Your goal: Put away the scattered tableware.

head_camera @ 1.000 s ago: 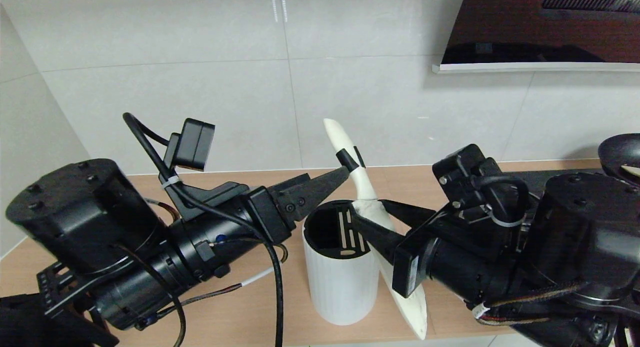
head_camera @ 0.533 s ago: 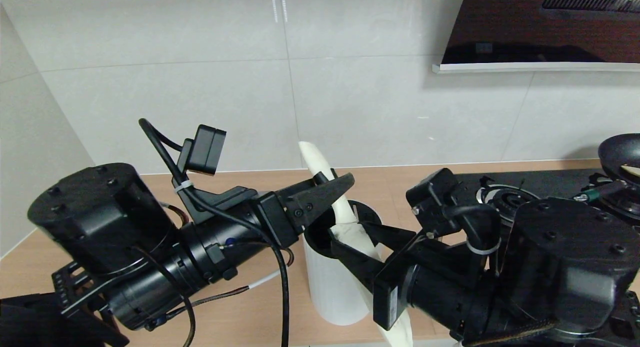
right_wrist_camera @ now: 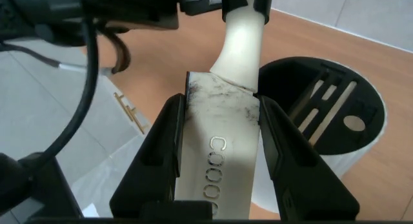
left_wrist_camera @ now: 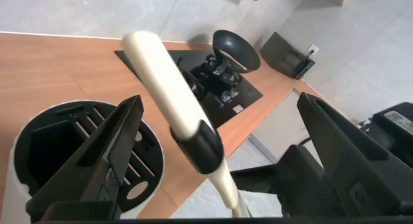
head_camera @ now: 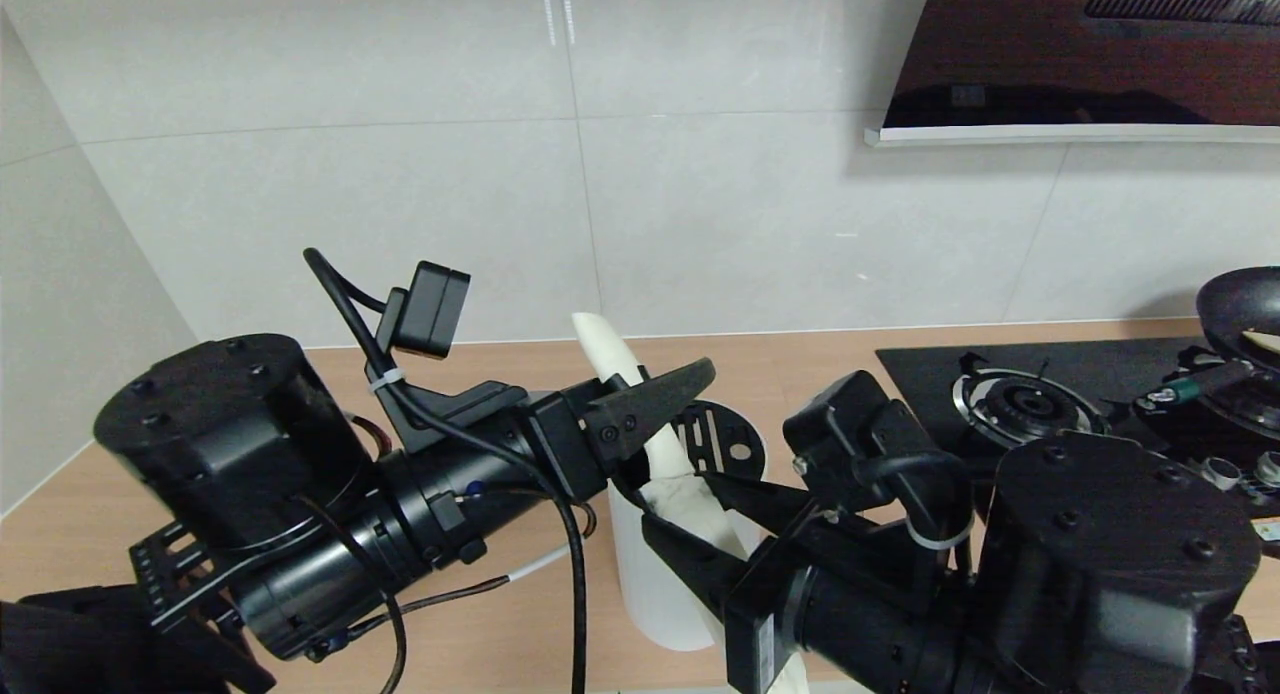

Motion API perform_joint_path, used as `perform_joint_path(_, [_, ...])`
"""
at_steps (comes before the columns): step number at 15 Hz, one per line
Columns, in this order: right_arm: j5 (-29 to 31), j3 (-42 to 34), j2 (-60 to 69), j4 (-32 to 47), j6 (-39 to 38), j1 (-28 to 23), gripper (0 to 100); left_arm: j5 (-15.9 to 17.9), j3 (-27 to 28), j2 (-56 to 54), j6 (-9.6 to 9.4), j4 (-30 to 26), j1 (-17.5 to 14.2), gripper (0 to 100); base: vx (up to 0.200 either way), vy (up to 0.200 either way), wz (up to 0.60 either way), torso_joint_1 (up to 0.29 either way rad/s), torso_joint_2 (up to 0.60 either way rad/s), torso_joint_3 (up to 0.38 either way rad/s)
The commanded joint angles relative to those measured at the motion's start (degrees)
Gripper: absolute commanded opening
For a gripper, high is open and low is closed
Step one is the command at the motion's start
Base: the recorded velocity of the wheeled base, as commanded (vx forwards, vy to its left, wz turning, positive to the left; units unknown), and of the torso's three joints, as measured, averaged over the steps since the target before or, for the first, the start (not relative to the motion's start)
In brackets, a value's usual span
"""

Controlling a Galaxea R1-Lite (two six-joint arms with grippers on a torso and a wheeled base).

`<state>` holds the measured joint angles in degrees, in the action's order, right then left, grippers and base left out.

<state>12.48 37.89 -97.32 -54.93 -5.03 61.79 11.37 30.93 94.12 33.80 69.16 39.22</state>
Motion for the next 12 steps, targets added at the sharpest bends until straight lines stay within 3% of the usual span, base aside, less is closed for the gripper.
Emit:
perform_joint_path(1, [0.00,-0.27,-0.15,-0.26,0.02,0.26,0,-0.04,0.01,0.27,0.03,0.01,-0.02,100,0.000,0.000,0.00,0.000,0.00,0.000])
perform_joint_path(4, [0.00,-0.53,-0.24,-0.35,0.11,0.43,0,-0.04,-0.25,0.45,0.03,-0.08,-0.02,100,0.000,0.000,0.00,0.000,0.00,0.000])
perform_joint_path(5, [0.00,-0.53,-0.33,-0.35,0.11,0.78,0,-0.12,-0.25,0.62,0.03,0.01,-0.02,0,0.000,0.000,0.00,0.000,0.00,0.000])
perform_joint_path(7, [0.00,-0.62,-0.50,-0.35,0.11,0.78,0,-0.12,-0.43,0.62,0.03,-0.08,0.07,0,0.000,0.000,0.00,0.000,0.00,0.000])
perform_joint_path(10, [0.17,-0.62,-0.68,-0.35,0.11,0.78,0,-0.12,-1.04,0.53,-2.43,0.01,-0.02,0,0.000,0.000,0.00,0.000,0.00,0.000])
perform_joint_path(12, [0.26,-0.62,-0.86,-0.35,0.11,0.78,0,-0.12,-1.04,0.62,-2.52,-0.08,-0.02,0,0.000,0.000,0.00,0.000,0.00,0.000])
